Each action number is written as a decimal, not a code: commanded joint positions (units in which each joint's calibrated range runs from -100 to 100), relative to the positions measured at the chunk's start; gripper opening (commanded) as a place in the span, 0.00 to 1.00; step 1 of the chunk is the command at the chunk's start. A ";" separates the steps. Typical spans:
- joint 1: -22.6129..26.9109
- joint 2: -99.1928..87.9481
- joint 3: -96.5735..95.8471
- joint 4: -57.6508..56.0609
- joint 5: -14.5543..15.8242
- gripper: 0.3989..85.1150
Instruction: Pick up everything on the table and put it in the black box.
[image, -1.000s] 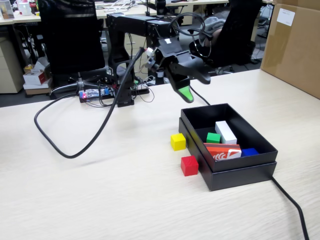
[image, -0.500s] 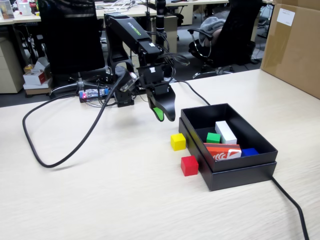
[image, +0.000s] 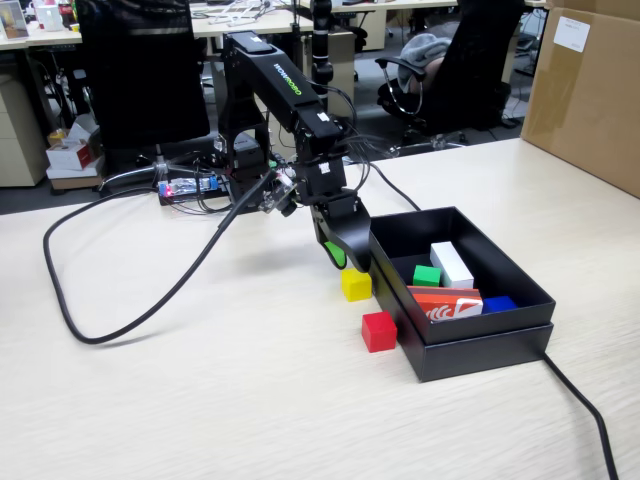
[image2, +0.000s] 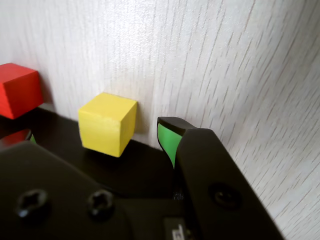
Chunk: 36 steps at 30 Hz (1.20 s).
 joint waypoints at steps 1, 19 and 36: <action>-0.05 0.40 4.44 2.39 0.00 0.56; -0.15 8.43 5.26 3.60 -0.34 0.34; -1.61 -12.57 7.43 -4.78 0.00 0.01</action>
